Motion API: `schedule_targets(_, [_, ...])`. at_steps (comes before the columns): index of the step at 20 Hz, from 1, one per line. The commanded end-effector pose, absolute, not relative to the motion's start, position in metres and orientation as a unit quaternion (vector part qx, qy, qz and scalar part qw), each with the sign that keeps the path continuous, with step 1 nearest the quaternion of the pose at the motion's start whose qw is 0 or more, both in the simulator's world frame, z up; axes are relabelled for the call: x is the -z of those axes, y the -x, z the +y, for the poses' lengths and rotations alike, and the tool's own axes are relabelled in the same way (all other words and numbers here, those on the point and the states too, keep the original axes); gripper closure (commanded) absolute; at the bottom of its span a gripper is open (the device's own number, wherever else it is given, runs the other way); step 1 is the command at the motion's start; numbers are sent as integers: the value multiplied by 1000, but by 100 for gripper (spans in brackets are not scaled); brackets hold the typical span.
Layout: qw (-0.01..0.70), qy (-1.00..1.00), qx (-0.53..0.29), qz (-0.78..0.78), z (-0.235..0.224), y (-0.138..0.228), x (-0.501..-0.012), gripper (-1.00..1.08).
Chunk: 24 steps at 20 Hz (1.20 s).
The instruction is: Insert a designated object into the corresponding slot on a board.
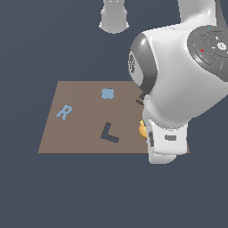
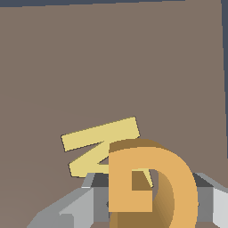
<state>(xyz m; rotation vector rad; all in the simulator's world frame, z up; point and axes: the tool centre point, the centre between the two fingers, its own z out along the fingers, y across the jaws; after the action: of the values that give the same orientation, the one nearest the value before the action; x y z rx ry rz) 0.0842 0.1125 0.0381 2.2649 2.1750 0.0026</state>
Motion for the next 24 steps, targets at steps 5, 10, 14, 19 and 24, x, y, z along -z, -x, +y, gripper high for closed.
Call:
schedule_targets(5, [1,-604,-1,797,131,-37,-39,108])
schedule_targets(10, [1,-524,-1,852,134,-5,-40,108])
schedule_targets(14, [1,-468,0,884,132,16,-40,108])
schedule_targets(19, [1,-413,0,911,128,35,-40,108])
schedule_targets(24, [1,-375,0,927,123,48,-40,108])
